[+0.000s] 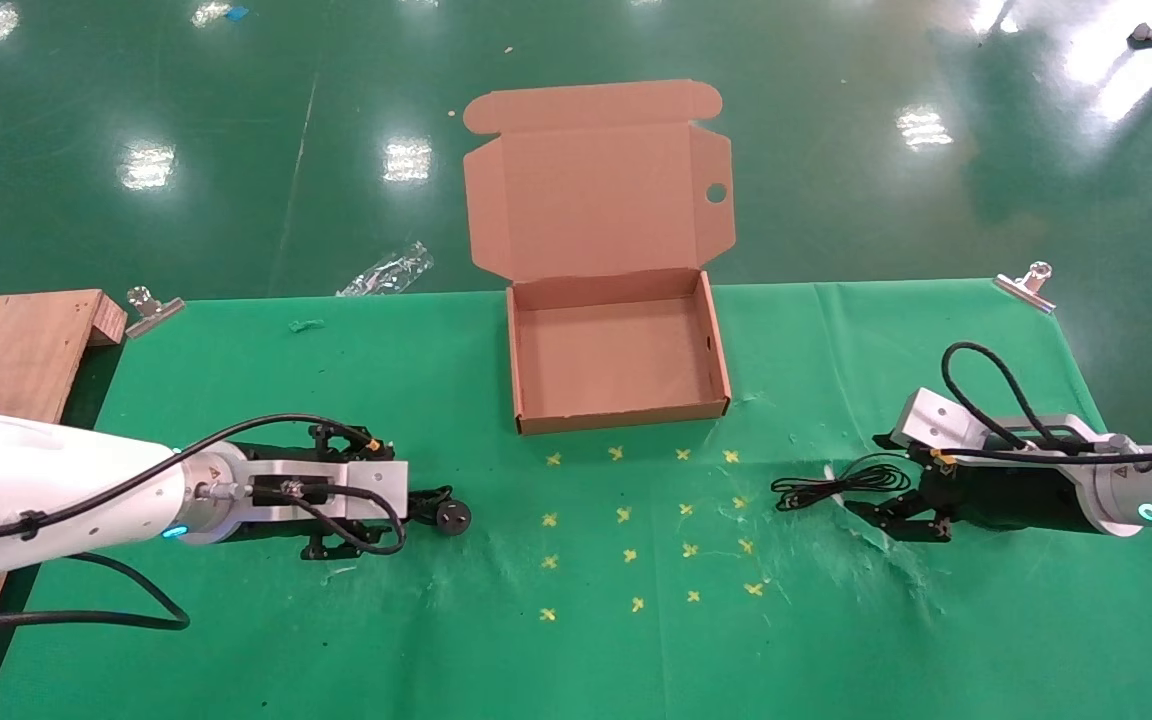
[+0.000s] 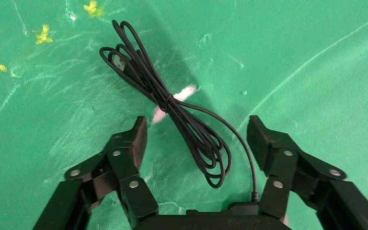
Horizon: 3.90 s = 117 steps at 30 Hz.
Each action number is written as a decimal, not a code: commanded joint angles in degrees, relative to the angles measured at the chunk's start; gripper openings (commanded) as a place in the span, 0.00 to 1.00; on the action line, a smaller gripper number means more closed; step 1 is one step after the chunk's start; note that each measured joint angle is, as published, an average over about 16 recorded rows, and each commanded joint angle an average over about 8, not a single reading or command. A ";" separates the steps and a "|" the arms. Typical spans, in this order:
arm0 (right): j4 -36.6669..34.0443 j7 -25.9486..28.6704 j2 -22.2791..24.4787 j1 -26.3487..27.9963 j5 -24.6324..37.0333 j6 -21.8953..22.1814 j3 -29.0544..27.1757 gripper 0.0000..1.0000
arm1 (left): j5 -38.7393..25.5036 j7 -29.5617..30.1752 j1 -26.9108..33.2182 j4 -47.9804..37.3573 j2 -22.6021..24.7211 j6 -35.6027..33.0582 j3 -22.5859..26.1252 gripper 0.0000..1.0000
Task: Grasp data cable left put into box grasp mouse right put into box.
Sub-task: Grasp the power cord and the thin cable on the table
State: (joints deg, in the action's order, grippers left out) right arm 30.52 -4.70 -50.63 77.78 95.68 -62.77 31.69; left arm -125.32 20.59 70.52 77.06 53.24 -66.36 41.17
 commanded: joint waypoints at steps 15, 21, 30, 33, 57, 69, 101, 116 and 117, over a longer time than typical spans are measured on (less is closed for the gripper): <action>0.47 0.08 0.15 -0.16 -0.07 -0.08 -0.05 0.00 | 0.01 0.00 0.00 0.01 0.00 0.01 -0.02 0.00; 0.48 0.09 0.15 -0.17 -0.09 -0.10 -0.05 0.00 | 0.03 -0.03 0.03 -0.08 0.03 0.03 -0.03 0.00; 3.10 0.05 1.88 1.01 -1.80 -1.50 -1.24 0.00 | 5.47 -1.44 3.79 -0.11 -0.78 -2.98 -1.82 0.00; 6.92 0.85 4.04 1.96 -3.25 -2.79 -2.36 0.00 | 10.07 -2.58 6.81 0.11 -1.03 -4.91 -3.45 0.00; 46.10 27.90 20.52 -7.15 -1.22 1.86 -5.83 0.00 | 0.26 -0.12 10.60 -8.48 6.38 4.44 -3.06 0.56; 46.02 27.30 17.90 -6.57 -0.32 2.46 -4.99 0.00 | -9.43 4.84 12.08 -18.17 10.62 7.76 -1.54 1.00; 46.63 27.02 19.53 -5.34 0.29 1.20 -5.22 0.00 | -10.85 1.67 21.15 -57.17 23.50 20.20 -1.33 0.00; 46.65 27.46 19.23 -4.86 0.89 0.96 -4.97 0.00 | -7.24 -1.72 22.63 -62.33 23.96 22.66 -0.70 0.00; 46.65 27.48 19.21 -4.84 0.90 0.95 -4.96 0.00 | -7.02 -1.88 22.70 -62.50 23.94 22.68 -0.66 0.00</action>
State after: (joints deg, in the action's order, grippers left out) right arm 77.18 22.78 -31.43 72.96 96.58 -61.84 26.73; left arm -132.37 18.65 93.19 14.62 77.14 -43.59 40.46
